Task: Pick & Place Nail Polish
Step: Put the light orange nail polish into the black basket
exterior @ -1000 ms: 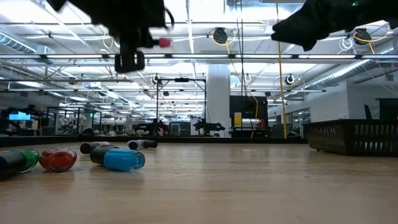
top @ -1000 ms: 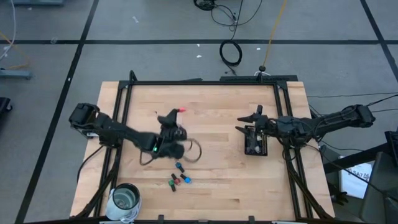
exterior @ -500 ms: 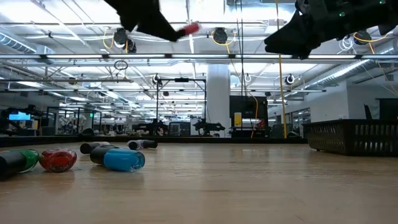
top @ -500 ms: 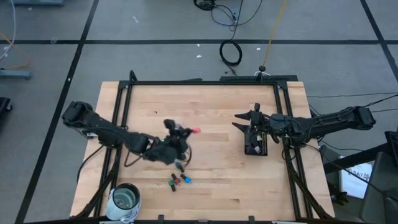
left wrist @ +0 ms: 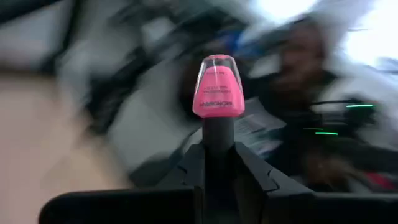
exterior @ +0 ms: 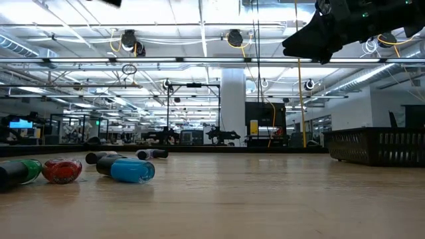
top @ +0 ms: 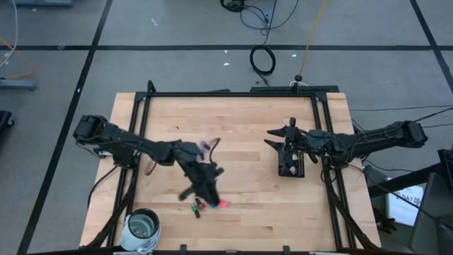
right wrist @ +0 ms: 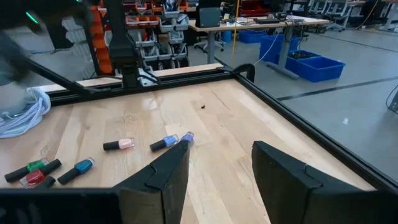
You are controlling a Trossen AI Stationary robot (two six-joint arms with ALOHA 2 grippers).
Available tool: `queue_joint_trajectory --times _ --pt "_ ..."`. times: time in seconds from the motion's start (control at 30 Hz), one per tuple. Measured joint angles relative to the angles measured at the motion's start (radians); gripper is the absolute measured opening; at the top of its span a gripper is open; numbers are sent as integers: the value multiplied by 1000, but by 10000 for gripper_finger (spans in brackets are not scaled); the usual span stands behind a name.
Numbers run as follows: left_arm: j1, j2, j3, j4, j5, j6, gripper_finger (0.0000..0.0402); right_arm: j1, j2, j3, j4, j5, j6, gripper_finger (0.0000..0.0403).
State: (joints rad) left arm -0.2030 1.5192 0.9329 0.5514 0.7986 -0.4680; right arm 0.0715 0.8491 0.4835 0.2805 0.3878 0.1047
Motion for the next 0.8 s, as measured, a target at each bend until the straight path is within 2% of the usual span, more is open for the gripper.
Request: queue_joint_trajectory --times 0.07,0.17,0.4,0.47,0.57,0.8 --pt "-33 0 1 195 73 -17 36 0 0 0 0 0 2 167" --pt "-81 0 2 369 90 5 36 0 0 0 0 0 7 167" --pt "-127 -11 2 329 -31 128 36 0 0 0 -1 -1 15 167" --pt "-130 -13 2 257 -72 174 36 0 0 0 -1 -1 15 167" --pt "-131 -53 2 11 -164 299 36 0 0 0 -1 -2 15 167" --pt "-139 -75 2 -515 -719 487 36 0 0 0 -1 -2 15 167"
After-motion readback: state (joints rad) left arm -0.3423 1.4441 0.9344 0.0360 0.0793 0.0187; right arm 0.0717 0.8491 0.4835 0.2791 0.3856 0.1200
